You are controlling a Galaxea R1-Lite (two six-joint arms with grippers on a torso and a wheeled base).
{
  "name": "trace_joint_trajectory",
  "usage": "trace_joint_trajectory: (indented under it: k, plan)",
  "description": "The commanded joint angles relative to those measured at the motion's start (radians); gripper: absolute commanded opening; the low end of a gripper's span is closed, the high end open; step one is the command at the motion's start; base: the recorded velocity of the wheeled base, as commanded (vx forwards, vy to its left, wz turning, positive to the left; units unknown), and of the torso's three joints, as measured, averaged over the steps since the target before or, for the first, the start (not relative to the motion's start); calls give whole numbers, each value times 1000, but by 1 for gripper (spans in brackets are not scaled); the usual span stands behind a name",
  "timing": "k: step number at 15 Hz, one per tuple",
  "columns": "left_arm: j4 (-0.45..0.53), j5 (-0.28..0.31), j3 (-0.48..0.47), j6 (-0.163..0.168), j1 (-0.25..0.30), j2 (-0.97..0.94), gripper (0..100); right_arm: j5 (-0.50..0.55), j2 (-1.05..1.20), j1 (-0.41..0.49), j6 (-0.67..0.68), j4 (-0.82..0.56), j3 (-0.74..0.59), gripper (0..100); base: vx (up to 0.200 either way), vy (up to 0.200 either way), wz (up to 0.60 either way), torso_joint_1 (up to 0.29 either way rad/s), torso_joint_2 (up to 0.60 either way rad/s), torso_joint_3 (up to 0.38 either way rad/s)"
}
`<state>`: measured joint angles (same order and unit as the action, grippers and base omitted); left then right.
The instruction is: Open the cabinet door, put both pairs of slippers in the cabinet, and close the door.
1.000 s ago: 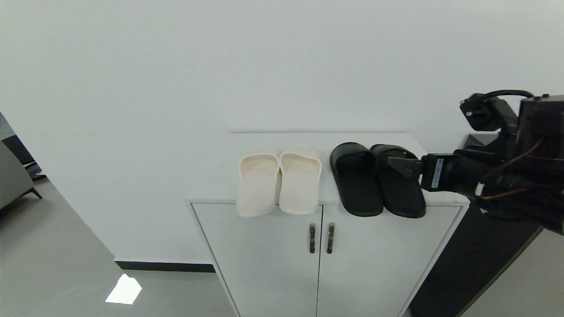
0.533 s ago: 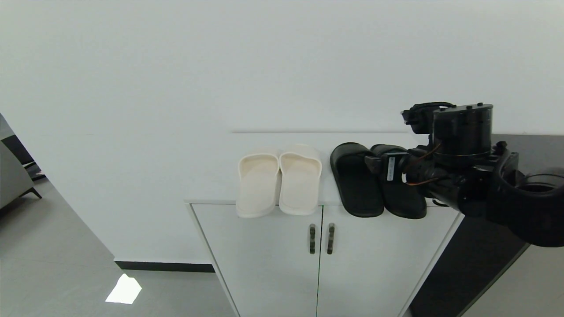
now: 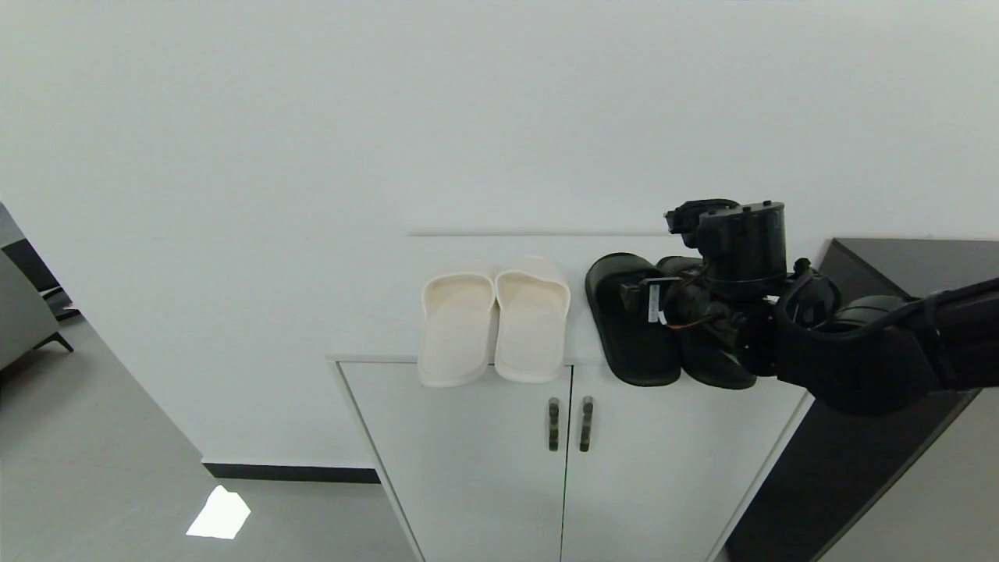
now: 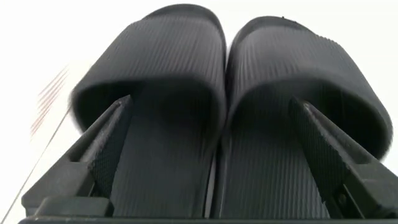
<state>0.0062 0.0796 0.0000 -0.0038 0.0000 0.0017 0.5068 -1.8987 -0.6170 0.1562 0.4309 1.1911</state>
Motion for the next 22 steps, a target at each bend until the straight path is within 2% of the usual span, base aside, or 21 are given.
trace_joint_trajectory:
  k: [1, 10, 11, 18, 22]
  plan:
    - [0, 0, 0, -1, 0, 0, 0, -1, -57, 19, 0, 0, 51, 100, 0, 0, 0, 0, 0, 0]
    - [0, 0, 0, -4, 0, 0, 0, -1, -175, 82, 0, 2, 174, 100, 0, 0, 0, 0, 0, 0]
    - [0, 0, 0, -4, 0, 0, 0, -1, -181, 82, 0, 2, 183, 0, 0, 0, 0, 0, 0, 0]
    - [0, 0, 0, -4, 0, 0, 0, -5, -134, 82, 0, -12, 222, 0, 0, 0, 0, 0, 0, 0]
    - [0, 0, 0, -4, 0, 0, 0, -83, 79, 36, 2, -26, 56, 0, 0, 0, 0, 0, 0, 0]
